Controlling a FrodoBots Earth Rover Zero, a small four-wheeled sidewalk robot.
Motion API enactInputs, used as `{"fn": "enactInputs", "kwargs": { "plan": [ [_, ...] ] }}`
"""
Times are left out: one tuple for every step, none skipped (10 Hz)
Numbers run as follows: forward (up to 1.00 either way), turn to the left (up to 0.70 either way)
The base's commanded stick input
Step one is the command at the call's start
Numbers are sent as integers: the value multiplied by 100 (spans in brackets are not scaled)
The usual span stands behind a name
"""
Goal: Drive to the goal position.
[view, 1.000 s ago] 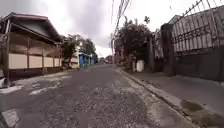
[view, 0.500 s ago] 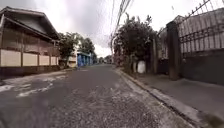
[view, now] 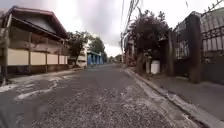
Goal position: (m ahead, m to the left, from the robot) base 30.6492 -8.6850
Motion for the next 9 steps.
{"fn": "enactInputs", "kwargs": {
  "plan": [
    [70,0],
    [70,0],
    [70,0],
    [70,0],
    [70,0],
    [70,0],
    [70,0],
    [70,-2],
    [70,-21]
  ]
}}
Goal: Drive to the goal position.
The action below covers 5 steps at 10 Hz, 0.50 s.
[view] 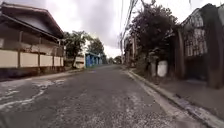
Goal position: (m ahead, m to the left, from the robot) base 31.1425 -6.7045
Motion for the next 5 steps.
{"fn": "enactInputs", "kwargs": {
  "plan": [
    [70,-17],
    [70,0],
    [70,0],
    [70,0],
    [70,0]
  ]
}}
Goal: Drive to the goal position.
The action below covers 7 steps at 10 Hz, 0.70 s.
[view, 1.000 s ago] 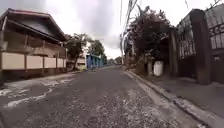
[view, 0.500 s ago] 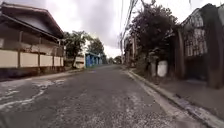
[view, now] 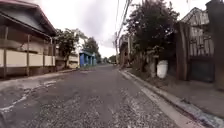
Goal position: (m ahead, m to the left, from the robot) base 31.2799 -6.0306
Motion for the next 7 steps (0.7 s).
{"fn": "enactInputs", "kwargs": {
  "plan": [
    [70,0],
    [70,0],
    [70,0],
    [70,0],
    [70,0],
    [70,0],
    [70,0]
  ]
}}
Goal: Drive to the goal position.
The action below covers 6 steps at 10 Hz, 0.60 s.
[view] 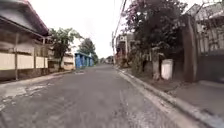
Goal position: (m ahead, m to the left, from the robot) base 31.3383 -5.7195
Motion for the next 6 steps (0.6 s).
{"fn": "enactInputs", "kwargs": {
  "plan": [
    [70,0],
    [70,18],
    [70,16],
    [70,0],
    [70,0],
    [70,0]
  ]
}}
